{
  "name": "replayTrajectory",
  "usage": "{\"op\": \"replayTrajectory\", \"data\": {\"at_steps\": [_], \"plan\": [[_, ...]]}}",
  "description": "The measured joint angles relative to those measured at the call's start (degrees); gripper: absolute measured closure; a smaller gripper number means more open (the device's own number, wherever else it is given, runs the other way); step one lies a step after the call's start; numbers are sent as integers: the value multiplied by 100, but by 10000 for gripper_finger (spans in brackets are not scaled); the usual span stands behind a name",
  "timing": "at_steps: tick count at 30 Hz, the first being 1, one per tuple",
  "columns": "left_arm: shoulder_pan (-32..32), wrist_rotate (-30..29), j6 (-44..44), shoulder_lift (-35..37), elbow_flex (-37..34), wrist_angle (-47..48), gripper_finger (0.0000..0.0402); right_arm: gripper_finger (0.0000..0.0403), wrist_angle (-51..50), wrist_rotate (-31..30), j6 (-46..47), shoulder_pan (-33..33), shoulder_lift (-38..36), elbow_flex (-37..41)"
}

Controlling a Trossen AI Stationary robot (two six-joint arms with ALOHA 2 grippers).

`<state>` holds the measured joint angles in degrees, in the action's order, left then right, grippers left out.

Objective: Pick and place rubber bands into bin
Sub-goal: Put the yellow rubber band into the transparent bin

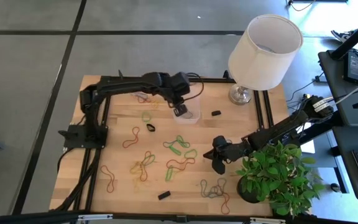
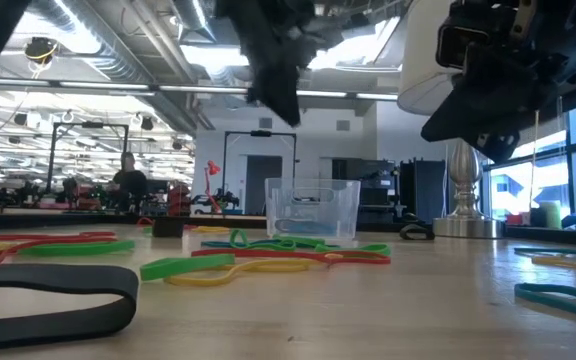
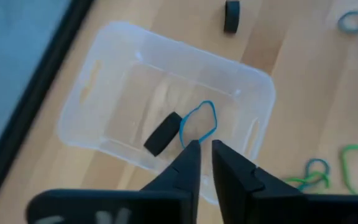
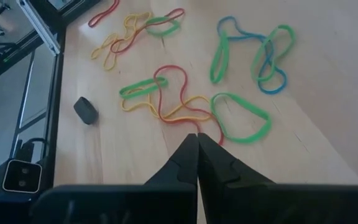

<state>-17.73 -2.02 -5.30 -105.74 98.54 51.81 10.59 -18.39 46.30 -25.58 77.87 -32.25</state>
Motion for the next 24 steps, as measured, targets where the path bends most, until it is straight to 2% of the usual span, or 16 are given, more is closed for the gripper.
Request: {"op": "replayTrajectory", "data": {"at_steps": [3, 6, 9, 13, 17, 20, 24], "plan": [[40, -5, 24, 389, -35, 220, 390, 400, 136, 3, 20, 116, 0, 0], [170, -74, 305, 920, -426, 144, 399, 401, 155, -9, 261, 227, 0, -97], [330, -133, 445, 1615, -1259, -402, 399, 401, -367, -168, 288, 239, 4, -506], [483, -90, 284, 2722, -2687, -1357, 400, 401, -1913, -304, 536, 248, 42, -1363], [625, -98, 202, 3829, -3874, -1844, 399, 402, -3892, -250, 1476, 243, 252, -2346], [677, -106, 221, 4596, -4573, -2159, 400, 402, -5150, 177, 2628, 243, 448, -2887], [684, -112, 294, 5509, -5229, -2407, 399, 401, -5809, 597, 4170, 215, 662, -3015]]}}
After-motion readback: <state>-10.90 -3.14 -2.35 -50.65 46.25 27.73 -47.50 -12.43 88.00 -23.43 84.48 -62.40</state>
